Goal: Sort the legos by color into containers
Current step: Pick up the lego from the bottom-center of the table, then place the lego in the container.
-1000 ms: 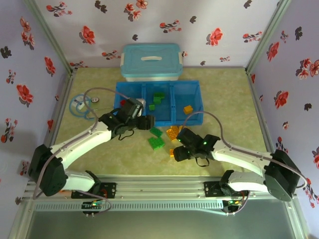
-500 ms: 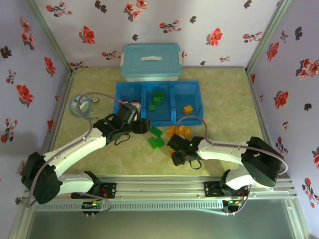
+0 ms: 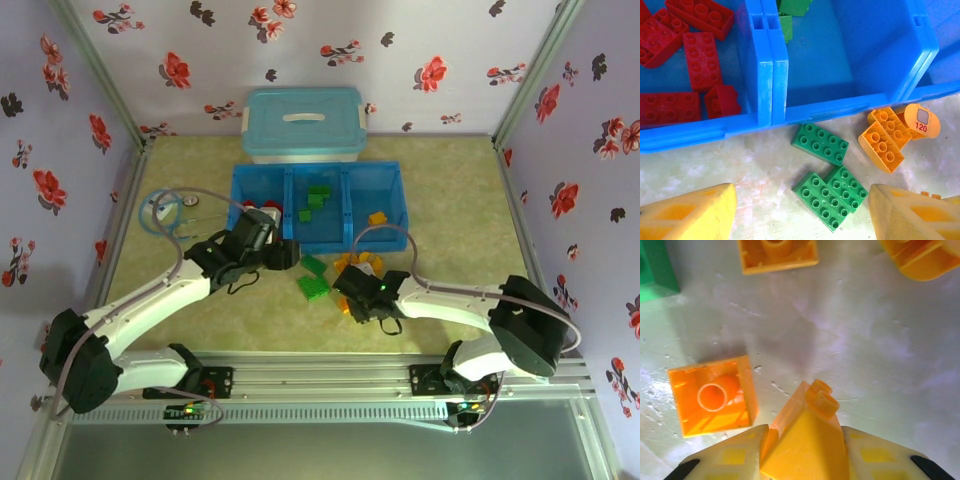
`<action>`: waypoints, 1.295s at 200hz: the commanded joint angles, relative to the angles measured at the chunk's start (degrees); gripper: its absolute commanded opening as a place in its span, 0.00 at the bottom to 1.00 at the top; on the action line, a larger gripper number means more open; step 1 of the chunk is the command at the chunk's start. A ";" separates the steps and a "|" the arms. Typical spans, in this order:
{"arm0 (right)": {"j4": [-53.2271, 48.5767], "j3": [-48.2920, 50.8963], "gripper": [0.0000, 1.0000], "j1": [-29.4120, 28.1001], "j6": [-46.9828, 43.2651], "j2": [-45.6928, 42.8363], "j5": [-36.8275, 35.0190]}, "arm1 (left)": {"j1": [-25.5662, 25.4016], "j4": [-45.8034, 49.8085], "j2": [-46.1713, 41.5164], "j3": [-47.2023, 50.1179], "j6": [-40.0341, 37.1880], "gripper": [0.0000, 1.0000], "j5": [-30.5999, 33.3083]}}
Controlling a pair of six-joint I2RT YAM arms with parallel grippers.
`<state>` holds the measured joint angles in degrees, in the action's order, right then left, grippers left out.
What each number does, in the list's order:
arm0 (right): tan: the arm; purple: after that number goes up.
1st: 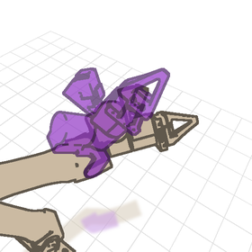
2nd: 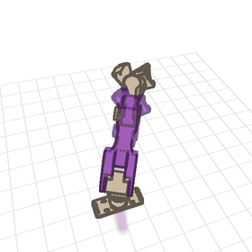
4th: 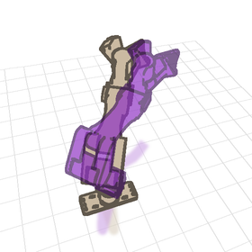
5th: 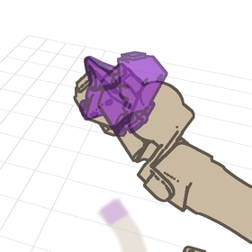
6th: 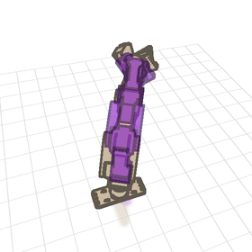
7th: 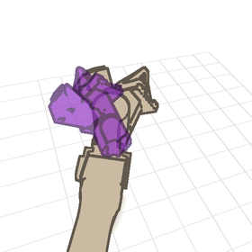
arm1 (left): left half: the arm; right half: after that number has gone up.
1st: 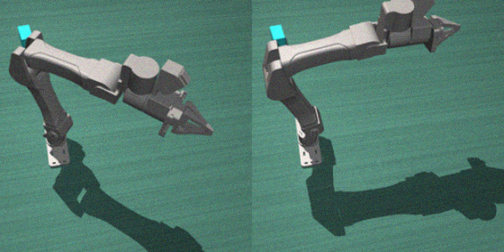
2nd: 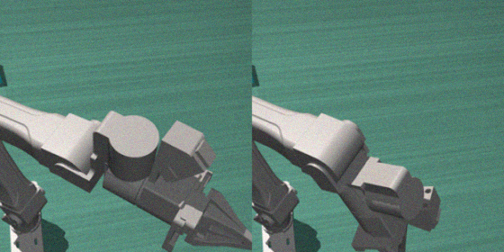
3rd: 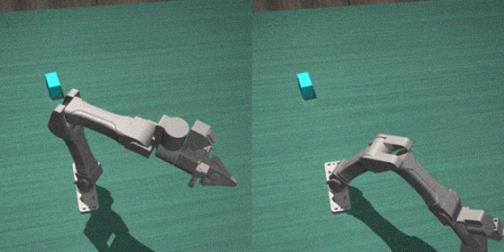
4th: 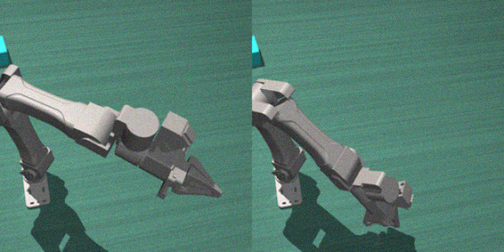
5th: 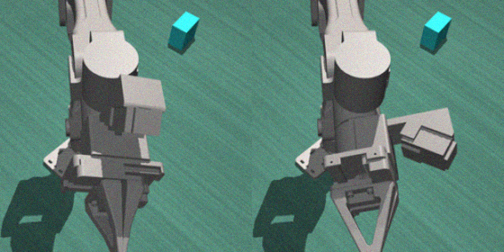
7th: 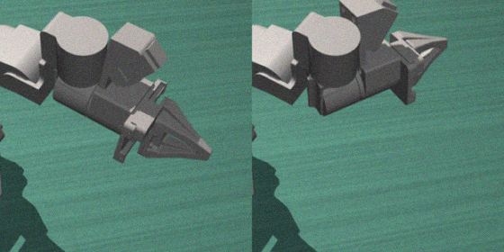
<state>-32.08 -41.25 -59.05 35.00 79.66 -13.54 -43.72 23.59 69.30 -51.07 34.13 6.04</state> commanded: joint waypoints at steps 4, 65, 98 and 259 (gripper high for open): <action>-6.09 -3.01 0.29 0.25 -0.05 -4.03 -7.71 | -0.27 -0.04 -2.31 1.70 0.25 0.70 1.34; -7.61 -11.07 0.31 15.51 -8.54 -8.37 -4.46 | -3.91 -0.70 -5.43 6.77 2.68 0.70 1.50; -8.01 -19.67 0.34 21.12 -12.35 -3.11 -2.87 | -6.60 -0.74 -6.53 9.34 5.19 0.70 2.78; -6.74 -33.98 0.84 31.54 -14.27 10.13 5.20 | -21.06 -4.74 5.25 4.74 4.56 0.69 6.35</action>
<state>-39.09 -78.46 -27.64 19.97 94.96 -9.13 -63.20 20.67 69.93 -42.28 41.10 11.66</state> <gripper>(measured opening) 0.841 0.697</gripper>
